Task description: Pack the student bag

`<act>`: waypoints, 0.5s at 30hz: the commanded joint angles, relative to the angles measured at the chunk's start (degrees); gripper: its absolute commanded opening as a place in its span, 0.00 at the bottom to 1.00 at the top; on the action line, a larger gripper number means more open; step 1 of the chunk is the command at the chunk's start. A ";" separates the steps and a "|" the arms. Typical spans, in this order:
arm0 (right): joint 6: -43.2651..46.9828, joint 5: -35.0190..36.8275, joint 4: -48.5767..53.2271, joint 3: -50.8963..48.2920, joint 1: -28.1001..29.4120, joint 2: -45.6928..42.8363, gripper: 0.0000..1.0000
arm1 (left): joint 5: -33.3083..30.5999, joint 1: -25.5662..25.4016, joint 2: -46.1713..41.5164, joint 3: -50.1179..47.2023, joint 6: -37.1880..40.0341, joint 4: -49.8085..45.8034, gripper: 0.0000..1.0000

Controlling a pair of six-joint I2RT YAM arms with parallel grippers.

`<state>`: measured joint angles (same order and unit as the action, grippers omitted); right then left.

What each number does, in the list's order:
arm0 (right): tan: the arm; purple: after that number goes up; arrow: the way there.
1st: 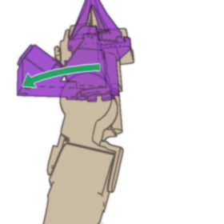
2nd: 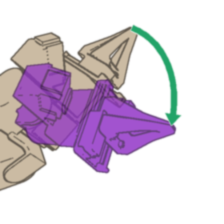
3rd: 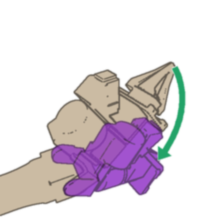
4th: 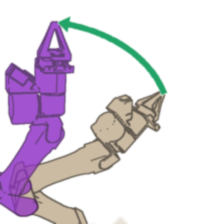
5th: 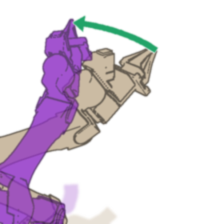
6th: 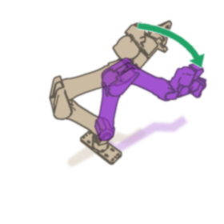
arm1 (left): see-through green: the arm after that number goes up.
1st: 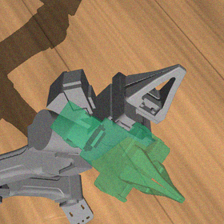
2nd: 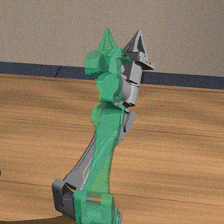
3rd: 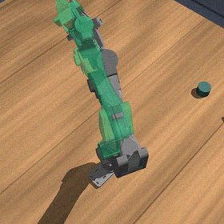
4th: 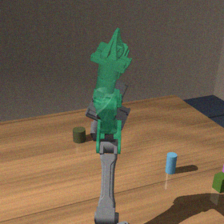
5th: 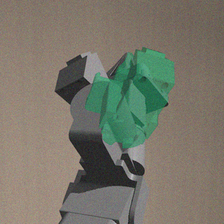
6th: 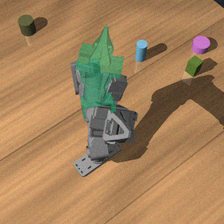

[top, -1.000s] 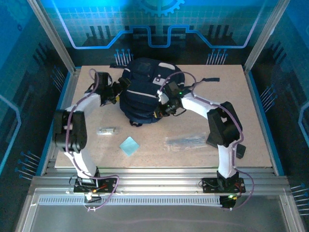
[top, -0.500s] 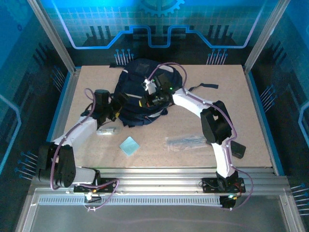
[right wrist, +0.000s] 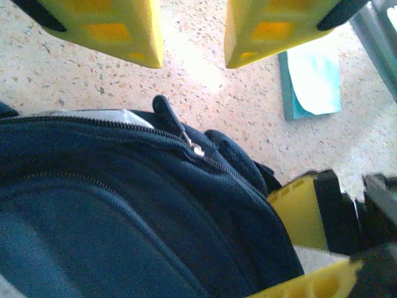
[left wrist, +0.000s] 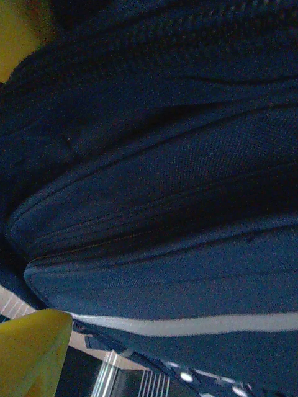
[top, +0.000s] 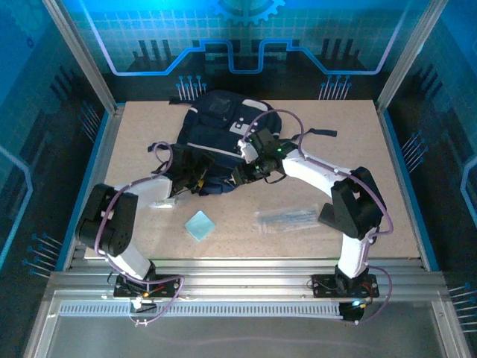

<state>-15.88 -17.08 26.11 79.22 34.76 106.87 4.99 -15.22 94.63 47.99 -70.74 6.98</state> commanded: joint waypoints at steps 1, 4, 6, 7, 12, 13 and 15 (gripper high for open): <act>3.36 0.78 -0.05 -1.21 1.62 1.27 0.37 | -1.15 -0.16 4.41 2.07 -0.82 4.31 0.81; 4.15 0.35 -2.46 -0.56 1.71 3.79 0.40 | 0.11 0.41 6.62 0.71 -1.32 6.94 0.60; 4.57 0.05 -3.33 0.64 1.71 5.74 0.42 | 0.83 0.73 7.08 -0.61 -2.00 8.68 0.43; 4.84 -0.50 -3.34 1.50 1.69 6.70 0.42 | 1.10 0.89 7.04 -1.18 -2.08 9.14 0.36; 5.87 1.23 -3.50 4.41 1.64 9.57 0.43 | 2.07 1.24 5.50 -1.84 -0.99 8.54 0.10; 6.18 2.36 -3.10 4.96 1.62 9.67 0.43 | 2.29 1.25 5.18 -1.67 -0.68 8.26 0.02; 6.98 3.93 -2.81 5.07 1.49 9.22 0.44 | 2.85 1.42 4.44 -0.92 -0.11 7.19 0.00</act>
<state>-11.18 -15.57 23.62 81.82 35.94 116.14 7.81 -14.46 99.26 46.65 -72.55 11.94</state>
